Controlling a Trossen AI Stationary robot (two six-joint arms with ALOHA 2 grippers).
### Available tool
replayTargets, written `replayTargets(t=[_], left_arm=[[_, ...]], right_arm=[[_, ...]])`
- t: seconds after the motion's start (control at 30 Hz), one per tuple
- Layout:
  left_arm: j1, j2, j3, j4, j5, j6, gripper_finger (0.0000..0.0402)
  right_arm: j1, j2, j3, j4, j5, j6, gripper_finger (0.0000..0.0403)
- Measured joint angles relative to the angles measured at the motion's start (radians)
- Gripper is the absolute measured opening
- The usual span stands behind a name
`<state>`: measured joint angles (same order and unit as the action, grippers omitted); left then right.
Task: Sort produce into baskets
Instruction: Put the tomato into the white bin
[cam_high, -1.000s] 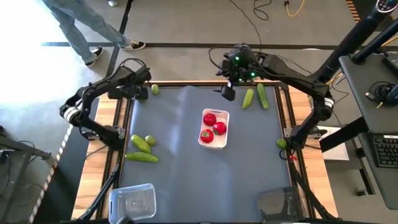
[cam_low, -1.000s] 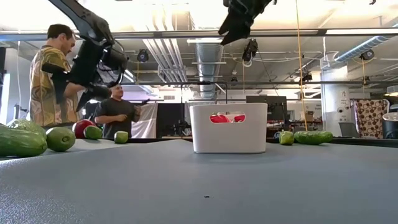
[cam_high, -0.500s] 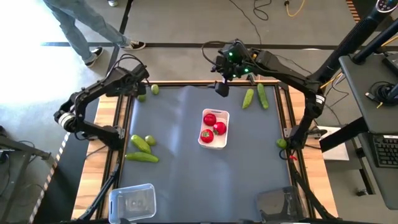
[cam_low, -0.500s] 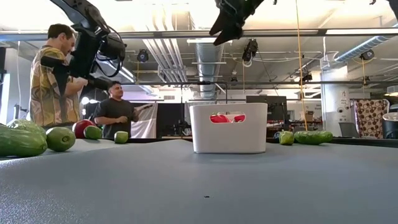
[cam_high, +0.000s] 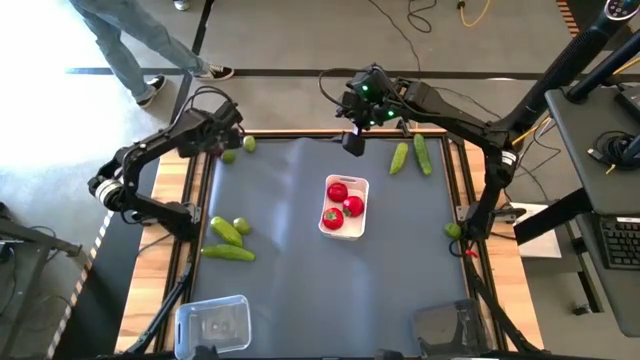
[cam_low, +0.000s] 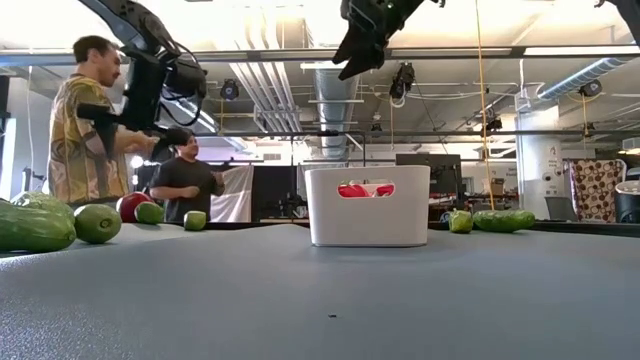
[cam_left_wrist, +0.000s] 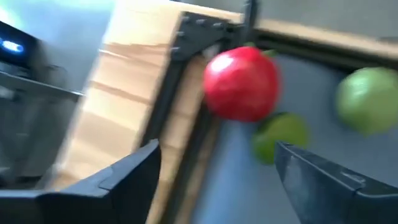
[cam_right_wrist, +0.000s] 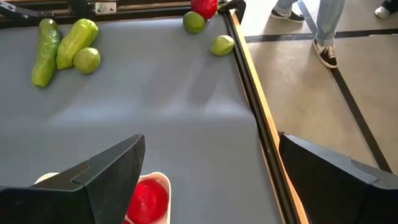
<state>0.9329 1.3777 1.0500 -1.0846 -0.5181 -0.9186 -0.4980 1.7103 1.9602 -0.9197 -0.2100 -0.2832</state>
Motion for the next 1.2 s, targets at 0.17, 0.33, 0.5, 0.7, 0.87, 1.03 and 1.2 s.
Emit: replayTargets(t=[0.17,0.33,0.5,0.7,0.87,1.03,1.2], left_arm=[[-0.002,0.029,-0.006,0.097,-0.069,-0.159,0.0334],[-0.001,0.086,-0.007,0.155,-0.118,-0.298,0.0341],[0.018,0.190,-0.009,0.168,-0.110,-0.392,0.0342],[0.076,0.268,-0.008,0.171,-0.019,-0.546,0.0342],[0.093,0.275,-0.001,0.186,-0.016,-0.603,0.0342],[0.102,0.298,-0.001,0.196,-0.015,-0.713,0.0342],[0.107,0.330,-0.002,0.219,-0.019,-0.731,0.0342]], right_arm=[[0.000,0.000,0.000,-0.013,0.000,-0.007,0.0364],[0.000,0.000,0.000,-0.072,0.000,-0.019,0.0364],[0.000,0.000,0.000,-0.138,0.000,-0.028,0.0364],[0.000,0.000,0.000,-0.154,-0.001,-0.048,0.0364],[0.000,-0.001,0.000,-0.157,-0.004,-0.068,0.0364],[0.000,-0.001,0.000,-0.165,-0.004,-0.085,0.0364],[-0.005,-0.001,0.000,-0.170,-0.004,-0.092,0.0364]])
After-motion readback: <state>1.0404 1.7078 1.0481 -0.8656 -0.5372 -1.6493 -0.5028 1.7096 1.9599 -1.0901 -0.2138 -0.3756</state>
